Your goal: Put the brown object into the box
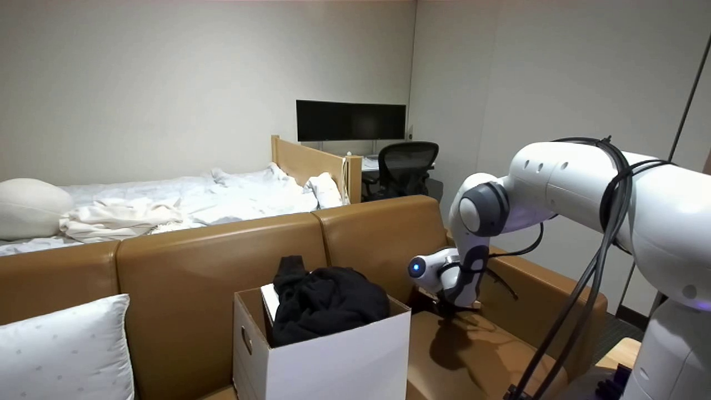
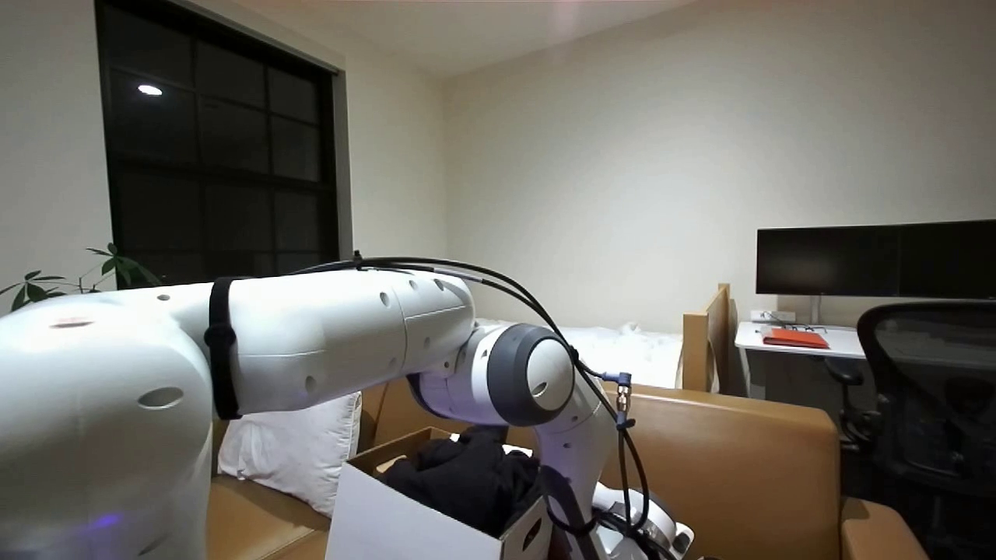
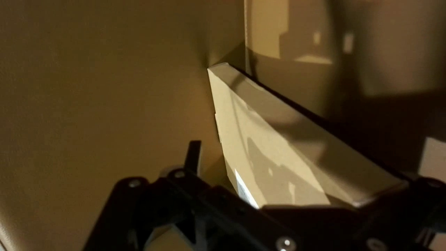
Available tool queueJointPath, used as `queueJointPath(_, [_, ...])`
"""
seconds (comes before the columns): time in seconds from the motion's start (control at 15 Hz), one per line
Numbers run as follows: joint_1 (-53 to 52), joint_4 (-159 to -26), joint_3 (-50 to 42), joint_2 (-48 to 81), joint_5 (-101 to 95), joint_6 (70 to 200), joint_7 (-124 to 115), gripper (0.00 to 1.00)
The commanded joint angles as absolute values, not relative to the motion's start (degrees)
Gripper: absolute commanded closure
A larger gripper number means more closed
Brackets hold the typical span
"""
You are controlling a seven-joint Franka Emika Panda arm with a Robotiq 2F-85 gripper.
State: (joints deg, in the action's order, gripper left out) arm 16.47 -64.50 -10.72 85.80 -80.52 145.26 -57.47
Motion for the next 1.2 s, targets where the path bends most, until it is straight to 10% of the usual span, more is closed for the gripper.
queueJointPath(0.0, [19.0,-63.6,-8.2,85.8,-85.4,141.4,-59.7,0.32])
queueJointPath(0.6, [18.2,-62.2,-6.8,85.8,-81.9,140.5,-58.4,0.89])
queueJointPath(1.13, [14.7,-75.6,-6.7,74.8,-72.0,137.2,-60.5,0.93])
